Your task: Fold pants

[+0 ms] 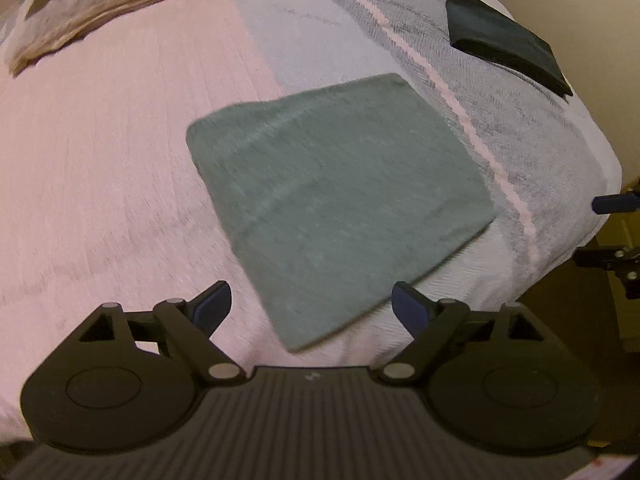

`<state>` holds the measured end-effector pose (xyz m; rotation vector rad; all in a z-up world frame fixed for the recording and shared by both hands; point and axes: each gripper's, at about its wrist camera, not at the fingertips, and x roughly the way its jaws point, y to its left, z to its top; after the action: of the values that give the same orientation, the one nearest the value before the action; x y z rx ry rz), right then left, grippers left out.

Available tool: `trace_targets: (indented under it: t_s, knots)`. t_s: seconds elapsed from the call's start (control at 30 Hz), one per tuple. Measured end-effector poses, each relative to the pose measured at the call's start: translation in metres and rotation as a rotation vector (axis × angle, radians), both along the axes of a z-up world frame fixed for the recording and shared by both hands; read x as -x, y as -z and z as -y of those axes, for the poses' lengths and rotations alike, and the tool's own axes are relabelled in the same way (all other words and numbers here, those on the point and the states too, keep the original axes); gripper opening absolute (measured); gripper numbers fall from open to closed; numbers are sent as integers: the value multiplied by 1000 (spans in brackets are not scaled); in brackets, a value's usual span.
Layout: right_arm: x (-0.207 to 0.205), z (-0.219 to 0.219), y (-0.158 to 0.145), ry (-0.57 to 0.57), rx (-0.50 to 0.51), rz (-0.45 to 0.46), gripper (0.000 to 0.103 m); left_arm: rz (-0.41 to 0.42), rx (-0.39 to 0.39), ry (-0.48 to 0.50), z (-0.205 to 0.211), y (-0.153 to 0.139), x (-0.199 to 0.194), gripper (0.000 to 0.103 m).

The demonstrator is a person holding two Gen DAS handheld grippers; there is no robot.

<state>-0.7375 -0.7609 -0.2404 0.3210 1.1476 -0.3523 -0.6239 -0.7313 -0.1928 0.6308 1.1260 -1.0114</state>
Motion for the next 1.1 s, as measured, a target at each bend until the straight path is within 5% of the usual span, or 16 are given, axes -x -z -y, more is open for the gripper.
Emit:
trace_targets:
  t_s: [0.67,0.87,1.1]
  knots:
    - [-19,-7,-1,-80,22,3,72,33,9,-41,-20,6,2,87]
    - [-21,-48,23,-422,269,2,72,178,40,57,-45,23,15,87]
    - [-30,-77,99,-797,503,7,72,375,55,299,-59,68,59,88]
